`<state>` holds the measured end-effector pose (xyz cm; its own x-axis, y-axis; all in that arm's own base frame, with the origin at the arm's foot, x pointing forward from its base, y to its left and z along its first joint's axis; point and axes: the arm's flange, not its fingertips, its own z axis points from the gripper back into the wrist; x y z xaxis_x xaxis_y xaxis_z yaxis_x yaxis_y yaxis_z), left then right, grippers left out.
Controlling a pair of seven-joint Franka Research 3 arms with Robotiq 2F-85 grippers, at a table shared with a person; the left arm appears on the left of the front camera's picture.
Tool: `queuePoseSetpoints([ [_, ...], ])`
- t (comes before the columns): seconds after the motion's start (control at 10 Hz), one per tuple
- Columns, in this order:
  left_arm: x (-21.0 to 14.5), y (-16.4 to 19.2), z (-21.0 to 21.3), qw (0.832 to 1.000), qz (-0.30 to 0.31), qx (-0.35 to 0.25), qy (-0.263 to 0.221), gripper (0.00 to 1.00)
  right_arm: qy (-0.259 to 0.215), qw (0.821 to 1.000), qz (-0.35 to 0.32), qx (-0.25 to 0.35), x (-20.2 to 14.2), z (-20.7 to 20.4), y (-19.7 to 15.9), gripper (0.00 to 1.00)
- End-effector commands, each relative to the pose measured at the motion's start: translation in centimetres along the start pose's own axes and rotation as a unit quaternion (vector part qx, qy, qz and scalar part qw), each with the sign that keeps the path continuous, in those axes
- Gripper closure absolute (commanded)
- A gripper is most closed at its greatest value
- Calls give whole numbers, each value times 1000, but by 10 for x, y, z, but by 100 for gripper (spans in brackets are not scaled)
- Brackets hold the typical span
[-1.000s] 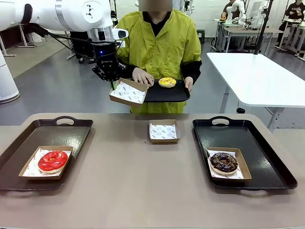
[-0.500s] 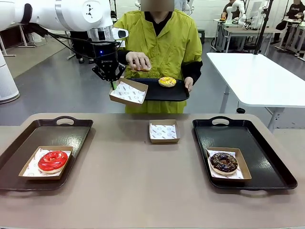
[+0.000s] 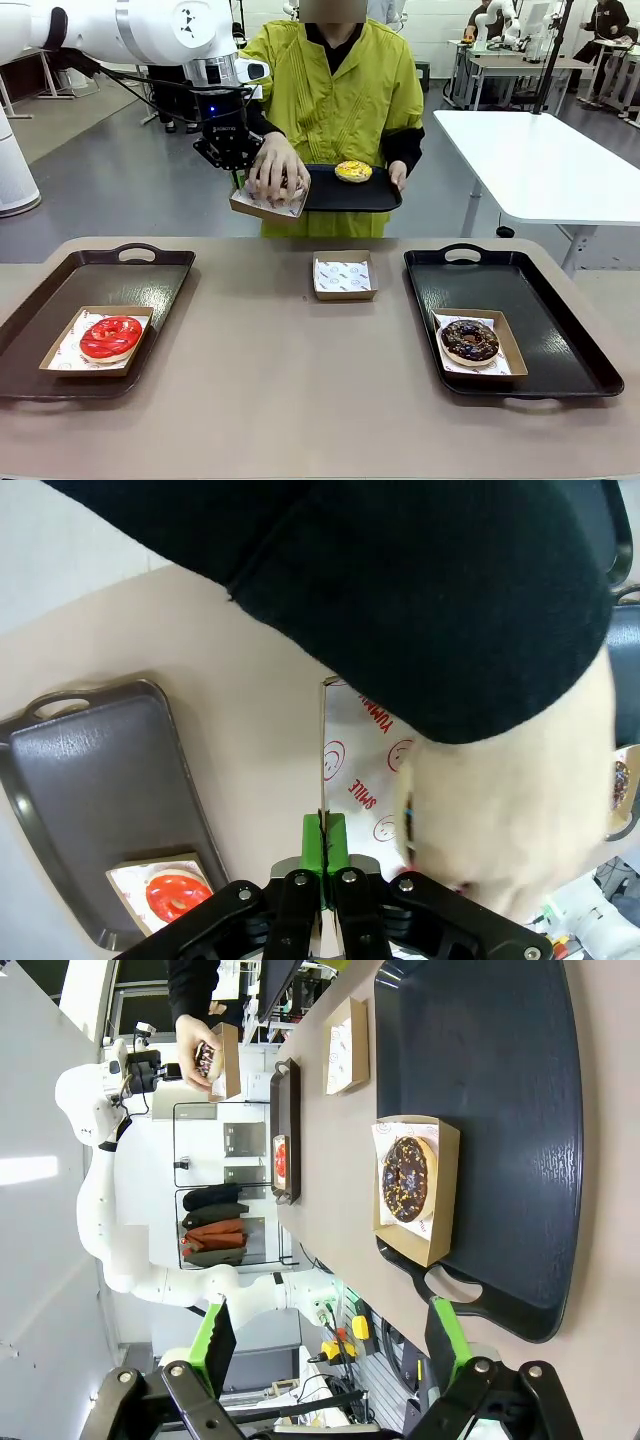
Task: Individually package the donuts and arrange them on the tray.
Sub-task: Place the picked Paper togo box on the Handle tray while simultaneously picking up another Paper togo box from the table with the other hand.
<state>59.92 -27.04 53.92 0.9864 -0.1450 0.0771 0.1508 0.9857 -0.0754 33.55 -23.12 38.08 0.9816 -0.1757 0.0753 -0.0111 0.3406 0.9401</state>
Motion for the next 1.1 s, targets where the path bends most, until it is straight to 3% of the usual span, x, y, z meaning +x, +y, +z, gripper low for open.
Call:
queuePoseSetpoints([
  [0.0, -4, 1, 2, 1000, -2, -1, -3, 100, -1, 1000, -6, 2, 0, 1, 1, 0],
  [1.0, -4, 1, 2, 1000, -2, -1, -3, 100, -1, 1000, -6, 2, 0, 1, 1, 0],
])
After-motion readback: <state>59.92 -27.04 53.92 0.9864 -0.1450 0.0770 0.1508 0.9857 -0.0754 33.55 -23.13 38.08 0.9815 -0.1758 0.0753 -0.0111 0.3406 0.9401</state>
